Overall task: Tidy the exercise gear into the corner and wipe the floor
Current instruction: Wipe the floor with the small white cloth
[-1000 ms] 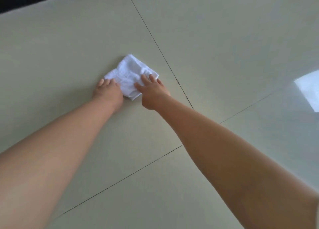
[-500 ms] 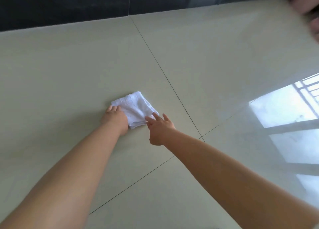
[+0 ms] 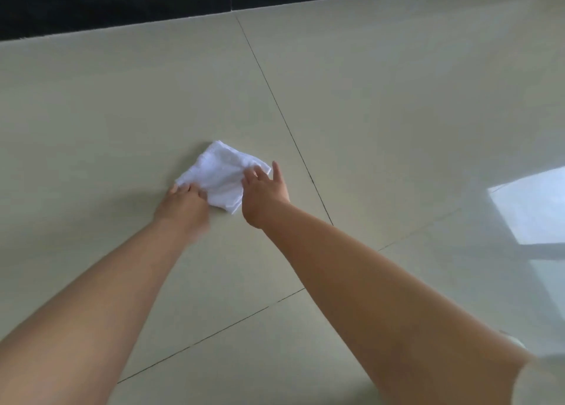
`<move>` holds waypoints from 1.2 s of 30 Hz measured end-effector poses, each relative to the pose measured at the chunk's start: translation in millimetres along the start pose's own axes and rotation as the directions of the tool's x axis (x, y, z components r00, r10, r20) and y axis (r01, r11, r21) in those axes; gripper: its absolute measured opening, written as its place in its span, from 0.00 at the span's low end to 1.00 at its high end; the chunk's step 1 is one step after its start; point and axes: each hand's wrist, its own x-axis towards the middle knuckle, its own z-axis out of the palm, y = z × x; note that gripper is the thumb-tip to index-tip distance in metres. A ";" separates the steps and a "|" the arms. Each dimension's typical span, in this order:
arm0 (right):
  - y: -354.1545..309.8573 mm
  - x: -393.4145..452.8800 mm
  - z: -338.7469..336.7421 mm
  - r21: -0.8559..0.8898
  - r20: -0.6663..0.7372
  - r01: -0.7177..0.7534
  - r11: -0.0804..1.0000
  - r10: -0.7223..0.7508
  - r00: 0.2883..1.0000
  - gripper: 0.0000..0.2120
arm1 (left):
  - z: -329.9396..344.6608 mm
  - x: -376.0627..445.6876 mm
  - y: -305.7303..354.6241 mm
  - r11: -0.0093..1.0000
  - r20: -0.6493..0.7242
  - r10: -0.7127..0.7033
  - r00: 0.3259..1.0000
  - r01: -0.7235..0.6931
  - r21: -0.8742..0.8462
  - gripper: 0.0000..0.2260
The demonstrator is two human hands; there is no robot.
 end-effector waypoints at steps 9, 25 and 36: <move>212.6 17.0 40.5 0.050 -0.104 -0.023 0.998 0.029 0.994 0.25 | -88.7 82.4 168.5 0.990 -0.083 -0.031 0.996 0.019 -0.140 0.23; 384.3 -117.2 218.5 0.453 -0.166 -0.143 0.880 0.241 0.956 0.24 | -134.2 54.7 440.2 0.943 -0.064 0.333 0.941 -0.333 0.014 0.15; 408.5 -92.5 211.9 0.393 -0.165 -0.024 0.919 0.096 0.982 0.27 | -127.0 72.5 444.2 0.989 -0.100 0.135 0.986 -0.140 -0.052 0.20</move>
